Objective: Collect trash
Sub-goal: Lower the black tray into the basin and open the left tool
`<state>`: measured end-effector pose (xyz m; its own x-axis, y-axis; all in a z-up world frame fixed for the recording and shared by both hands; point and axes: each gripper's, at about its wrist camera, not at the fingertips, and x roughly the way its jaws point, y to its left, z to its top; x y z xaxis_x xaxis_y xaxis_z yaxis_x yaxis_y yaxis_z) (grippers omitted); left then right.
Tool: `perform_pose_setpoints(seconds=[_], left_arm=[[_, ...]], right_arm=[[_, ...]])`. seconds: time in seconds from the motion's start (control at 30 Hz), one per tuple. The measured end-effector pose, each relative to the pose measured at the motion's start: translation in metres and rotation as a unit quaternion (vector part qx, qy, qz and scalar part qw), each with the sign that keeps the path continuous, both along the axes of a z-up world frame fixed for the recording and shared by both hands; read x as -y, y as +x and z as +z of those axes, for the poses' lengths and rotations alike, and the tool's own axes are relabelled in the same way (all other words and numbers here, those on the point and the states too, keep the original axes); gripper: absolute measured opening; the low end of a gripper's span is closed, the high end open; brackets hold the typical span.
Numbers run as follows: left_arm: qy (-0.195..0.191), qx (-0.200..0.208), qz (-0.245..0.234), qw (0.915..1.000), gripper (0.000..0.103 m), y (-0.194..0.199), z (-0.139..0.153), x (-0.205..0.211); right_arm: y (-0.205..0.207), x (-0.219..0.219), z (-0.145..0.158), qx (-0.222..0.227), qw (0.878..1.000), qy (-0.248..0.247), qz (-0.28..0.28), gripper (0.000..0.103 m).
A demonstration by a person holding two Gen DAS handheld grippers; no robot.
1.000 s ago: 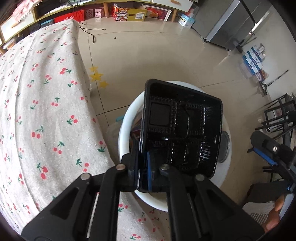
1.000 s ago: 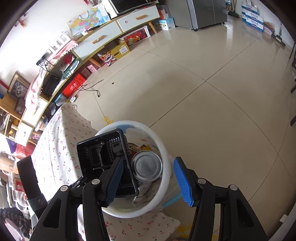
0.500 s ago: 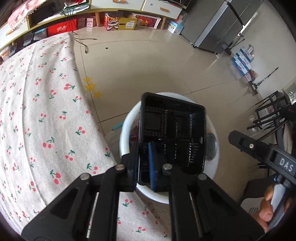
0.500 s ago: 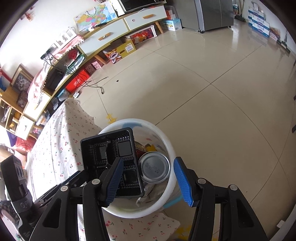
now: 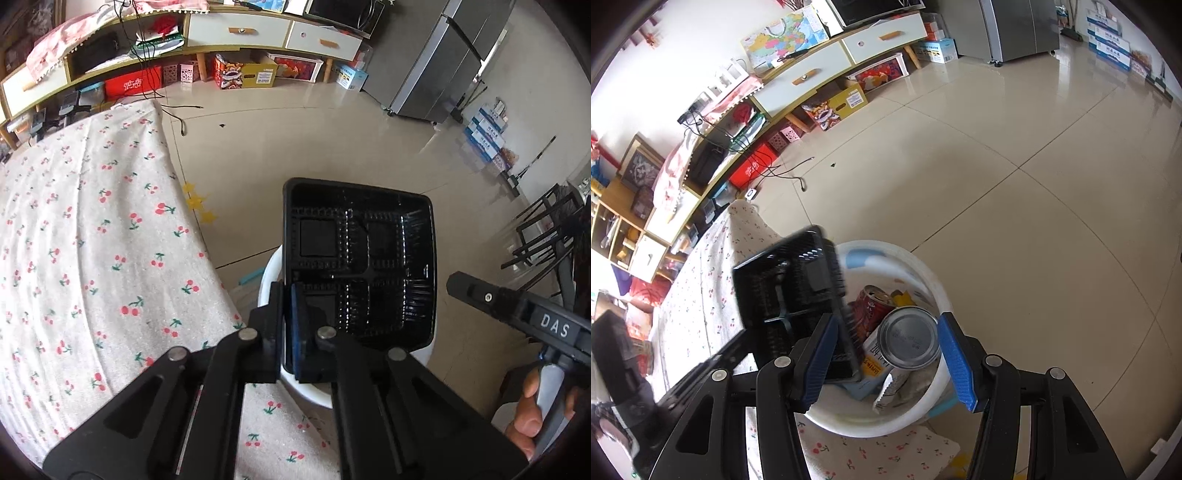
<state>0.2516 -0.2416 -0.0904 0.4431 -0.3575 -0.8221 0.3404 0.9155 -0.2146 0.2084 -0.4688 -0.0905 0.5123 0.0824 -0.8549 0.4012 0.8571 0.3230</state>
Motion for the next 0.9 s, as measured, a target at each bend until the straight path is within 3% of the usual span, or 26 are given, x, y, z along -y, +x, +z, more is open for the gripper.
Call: perform_pose_setpoints(seconds=[0.07, 0.13, 0.2, 0.27, 0.33, 0.4, 0.47, 0.53, 0.57, 0.63, 0.9], left_arm=[[0.067, 0.037, 0.005, 0.9971, 0.005, -0.008, 0.013, 0.007], [0.133, 0.100, 0.004, 0.9861, 0.005, -0.016, 0.022, 0.020], [0.148, 0.119, -0.004, 0.9819, 0.005, -0.018, 0.020, 0.030], [0.203, 0.150, -0.016, 0.9675, 0.006, -0.024, 0.011, 0.045], [0.241, 0.143, -0.037, 0.9591, 0.006, -0.030, -0.002, 0.057], [0.250, 0.134, -0.050, 0.9576, 0.007, -0.038, -0.008, 0.062], [0.195, 0.111, -0.065, 0.9723, 0.008, -0.041, 0.000, 0.057], [0.093, 0.063, -0.074, 0.9909, 0.016, -0.037, 0.011, 0.044], [0.051, 0.039, -0.070, 0.9955, 0.017, -0.032, 0.014, 0.037], [-0.008, 0.007, -0.059, 0.9982, 0.017, -0.024, 0.017, 0.024], [-0.080, -0.042, 0.012, 0.9958, 0.017, -0.005, 0.008, -0.032]], right_arm=[[0.000, 0.002, -0.001, 0.000, 1.000, 0.005, -0.002, 0.058], [0.000, 0.002, 0.000, 0.002, 1.000, 0.006, -0.004, 0.058], [0.001, 0.002, 0.001, 0.006, 1.000, 0.009, -0.006, 0.058], [0.000, 0.001, 0.001, 0.009, 1.000, 0.011, -0.005, 0.058], [0.000, 0.000, 0.001, 0.007, 1.000, 0.011, -0.003, 0.058], [-0.001, 0.002, 0.002, 0.012, 1.000, 0.016, -0.005, 0.058], [-0.004, 0.008, 0.004, 0.020, 0.999, 0.020, -0.015, 0.058], [-0.007, 0.012, 0.003, 0.022, 0.999, 0.024, -0.023, 0.058], [-0.007, 0.012, 0.003, 0.021, 0.999, 0.026, -0.022, 0.058], [-0.005, 0.009, 0.002, 0.017, 0.999, 0.026, -0.016, 0.058], [-0.004, 0.002, 0.005, 0.015, 1.000, 0.015, -0.001, 0.058]])
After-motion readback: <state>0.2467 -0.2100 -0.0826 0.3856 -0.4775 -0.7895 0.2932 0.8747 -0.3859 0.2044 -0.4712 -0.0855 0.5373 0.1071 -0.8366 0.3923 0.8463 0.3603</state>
